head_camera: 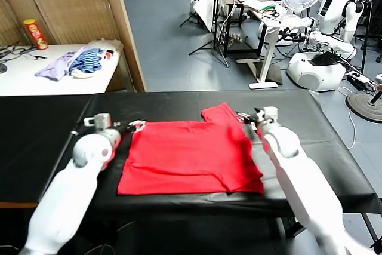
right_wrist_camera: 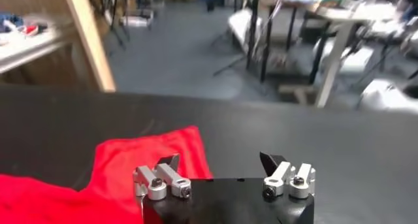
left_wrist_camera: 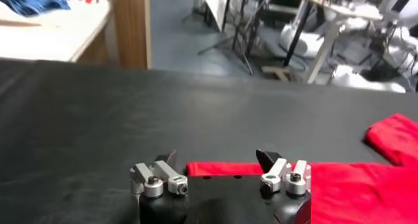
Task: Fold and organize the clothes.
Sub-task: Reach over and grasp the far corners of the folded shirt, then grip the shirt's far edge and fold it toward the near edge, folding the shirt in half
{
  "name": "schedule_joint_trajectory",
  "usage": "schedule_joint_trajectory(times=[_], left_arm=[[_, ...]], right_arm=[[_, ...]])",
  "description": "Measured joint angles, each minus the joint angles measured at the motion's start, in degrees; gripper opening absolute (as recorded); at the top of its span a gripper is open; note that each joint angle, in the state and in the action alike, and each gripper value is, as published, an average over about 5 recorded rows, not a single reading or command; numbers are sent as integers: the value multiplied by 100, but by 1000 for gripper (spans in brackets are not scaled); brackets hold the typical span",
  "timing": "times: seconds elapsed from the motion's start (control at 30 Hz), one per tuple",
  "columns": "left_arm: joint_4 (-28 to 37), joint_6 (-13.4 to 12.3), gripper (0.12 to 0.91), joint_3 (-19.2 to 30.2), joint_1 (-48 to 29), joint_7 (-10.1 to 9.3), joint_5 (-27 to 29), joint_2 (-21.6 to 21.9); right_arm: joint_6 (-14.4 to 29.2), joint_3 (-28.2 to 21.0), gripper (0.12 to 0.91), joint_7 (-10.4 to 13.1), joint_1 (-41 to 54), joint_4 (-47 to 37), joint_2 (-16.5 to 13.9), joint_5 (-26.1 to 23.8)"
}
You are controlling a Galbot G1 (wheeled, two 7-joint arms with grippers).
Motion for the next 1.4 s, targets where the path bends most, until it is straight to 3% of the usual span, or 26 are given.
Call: schedule_joint_trajectory(times=[0.1,0.2,0.43,0.53,0.63,0.77,0.9,1.17,1.4], left_arm=[[195,22,792,34,-108,30,-25,-31],[349,22,713,48,-167,90,-29,-71],[497,6,324,-17,-118,266,13,-162],[483,11,181,-41,-75,403,102,-176],[441,19,129,-43,-52,505,199,-166],[375,22,128,-72,-42,572,339,-169],[244,-112,128,-178,34,695,695,-160],[-608,-277,128,-504,535,677,708,85],[-1726,-253,128,-825,1445,580,565,329]], right_arm=[[8,5,730,0,19,-144,64,-10],[54,20,614,-16,22,-228,122,-39],[252,45,255,-88,-5,-309,217,-147],[442,61,145,-118,-37,-307,229,-179],[740,78,122,-258,-84,-273,210,-298],[1210,132,123,-476,-207,-113,116,-353],[1413,244,123,-556,-444,284,-38,-137],[1155,512,123,-520,-1288,1660,-612,402],[860,706,123,-269,-1994,2669,-1147,893]])
